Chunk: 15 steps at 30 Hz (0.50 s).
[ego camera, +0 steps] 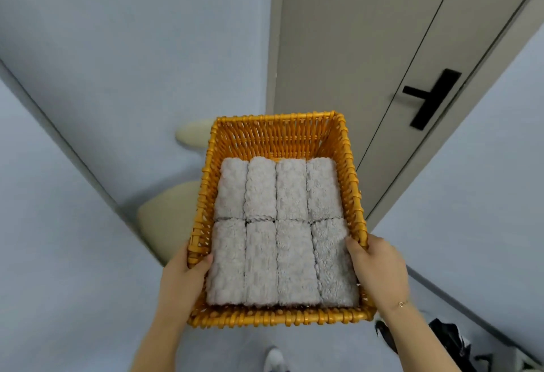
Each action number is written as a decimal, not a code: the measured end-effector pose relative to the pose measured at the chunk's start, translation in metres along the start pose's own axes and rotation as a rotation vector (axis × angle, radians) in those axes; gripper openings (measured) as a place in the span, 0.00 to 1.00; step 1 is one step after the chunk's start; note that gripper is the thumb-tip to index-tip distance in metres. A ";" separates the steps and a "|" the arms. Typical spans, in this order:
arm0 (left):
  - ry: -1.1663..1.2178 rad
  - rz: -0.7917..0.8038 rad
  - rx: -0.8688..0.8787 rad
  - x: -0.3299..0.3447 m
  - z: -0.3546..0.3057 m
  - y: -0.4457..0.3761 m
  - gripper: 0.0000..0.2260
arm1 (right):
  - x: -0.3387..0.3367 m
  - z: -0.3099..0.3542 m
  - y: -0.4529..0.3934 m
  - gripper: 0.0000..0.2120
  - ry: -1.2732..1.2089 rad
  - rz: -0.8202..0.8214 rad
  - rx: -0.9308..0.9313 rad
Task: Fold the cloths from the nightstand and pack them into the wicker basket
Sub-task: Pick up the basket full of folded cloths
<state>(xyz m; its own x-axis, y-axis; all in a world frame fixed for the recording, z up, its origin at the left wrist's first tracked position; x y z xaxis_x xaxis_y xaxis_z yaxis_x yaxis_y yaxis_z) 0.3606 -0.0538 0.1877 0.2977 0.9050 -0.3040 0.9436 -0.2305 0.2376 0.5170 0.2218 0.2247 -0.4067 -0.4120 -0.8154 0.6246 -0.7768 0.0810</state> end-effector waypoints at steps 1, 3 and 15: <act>0.016 -0.013 -0.002 0.006 -0.011 -0.022 0.13 | -0.001 0.012 -0.026 0.22 0.000 -0.007 -0.019; 0.032 -0.052 -0.013 0.012 -0.027 -0.055 0.13 | -0.003 0.033 -0.069 0.23 0.020 -0.006 -0.057; 0.025 -0.426 -0.100 0.002 -0.072 -0.199 0.13 | 0.084 0.165 -0.293 0.24 -0.100 0.228 -0.362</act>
<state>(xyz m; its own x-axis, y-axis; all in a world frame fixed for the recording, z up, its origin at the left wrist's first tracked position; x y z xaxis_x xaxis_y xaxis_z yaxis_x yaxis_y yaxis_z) 0.1627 0.0194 0.2061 -0.1195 0.9204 -0.3723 0.9625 0.1994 0.1840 0.1895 0.3365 0.2273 -0.2832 -0.6116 -0.7387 0.8921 -0.4508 0.0313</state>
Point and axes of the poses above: each hand's wrist, its own y-axis away from the middle knuckle, its own x-axis out of the palm, z = x × y, the point moved 4 cm from there along -y, towards the middle knuckle, and after that the axes turned 3 degrees about z, right-handed, at the moved point
